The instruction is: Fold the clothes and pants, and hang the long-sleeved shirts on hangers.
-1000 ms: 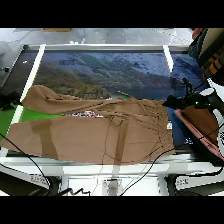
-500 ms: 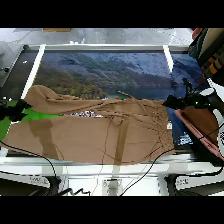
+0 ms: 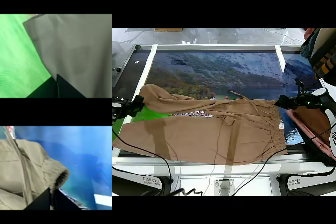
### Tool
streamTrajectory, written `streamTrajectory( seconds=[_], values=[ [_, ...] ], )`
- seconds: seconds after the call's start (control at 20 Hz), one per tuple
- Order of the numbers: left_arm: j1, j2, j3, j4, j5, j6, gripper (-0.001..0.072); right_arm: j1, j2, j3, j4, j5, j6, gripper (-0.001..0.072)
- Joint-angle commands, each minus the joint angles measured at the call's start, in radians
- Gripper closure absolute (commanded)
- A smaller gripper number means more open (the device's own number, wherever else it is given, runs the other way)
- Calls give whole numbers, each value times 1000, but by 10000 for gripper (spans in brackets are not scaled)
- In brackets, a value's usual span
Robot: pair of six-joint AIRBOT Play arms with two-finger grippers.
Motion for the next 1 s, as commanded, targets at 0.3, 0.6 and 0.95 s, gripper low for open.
streamTrajectory(
  seconds=[0.3,0.6,0.95],
  values=[
    [6,425,0,-7,25,356,697,0,29,1,-6,-8,2,683],
    [6,687,0,179,-23,384,697,0,32,1,-6,42,2,684],
    [4,590,-13,565,-423,46,699,0,32,1,-6,59,1,684]
  ],
)
